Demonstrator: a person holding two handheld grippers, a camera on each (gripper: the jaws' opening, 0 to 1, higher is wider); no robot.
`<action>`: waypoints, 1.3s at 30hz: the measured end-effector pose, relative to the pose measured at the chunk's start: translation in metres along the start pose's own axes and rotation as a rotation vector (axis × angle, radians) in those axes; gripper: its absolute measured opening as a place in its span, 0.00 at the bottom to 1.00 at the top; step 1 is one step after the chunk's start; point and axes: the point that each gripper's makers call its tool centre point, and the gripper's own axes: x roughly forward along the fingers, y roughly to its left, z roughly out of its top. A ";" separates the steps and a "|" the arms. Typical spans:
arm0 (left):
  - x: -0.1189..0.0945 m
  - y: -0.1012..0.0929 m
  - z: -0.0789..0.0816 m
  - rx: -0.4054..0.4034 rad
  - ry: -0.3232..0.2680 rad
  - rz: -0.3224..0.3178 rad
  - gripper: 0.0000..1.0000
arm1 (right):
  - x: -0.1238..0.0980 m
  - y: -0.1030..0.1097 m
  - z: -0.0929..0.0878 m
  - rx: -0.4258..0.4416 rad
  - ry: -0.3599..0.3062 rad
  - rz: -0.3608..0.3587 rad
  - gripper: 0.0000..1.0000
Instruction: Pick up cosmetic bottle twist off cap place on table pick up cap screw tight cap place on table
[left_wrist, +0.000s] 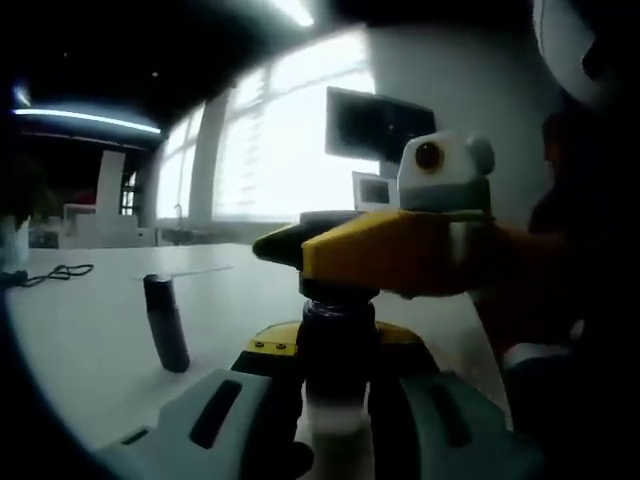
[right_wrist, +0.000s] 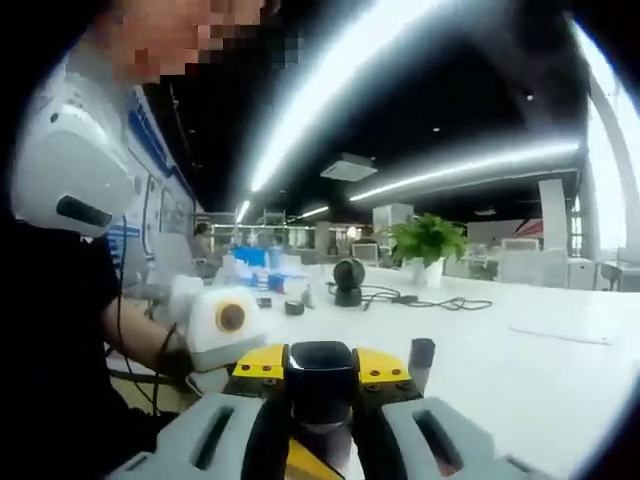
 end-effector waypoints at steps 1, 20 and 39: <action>0.000 0.000 0.000 -0.001 0.000 0.000 0.14 | 0.000 0.000 0.000 -0.001 -0.002 -0.018 0.16; -0.001 0.003 -0.001 0.000 -0.003 0.002 0.14 | -0.005 -0.010 -0.001 0.014 0.010 -0.267 0.16; 0.000 0.002 -0.001 -0.001 -0.002 -0.001 0.14 | -0.013 -0.018 -0.002 0.032 0.005 -0.540 0.16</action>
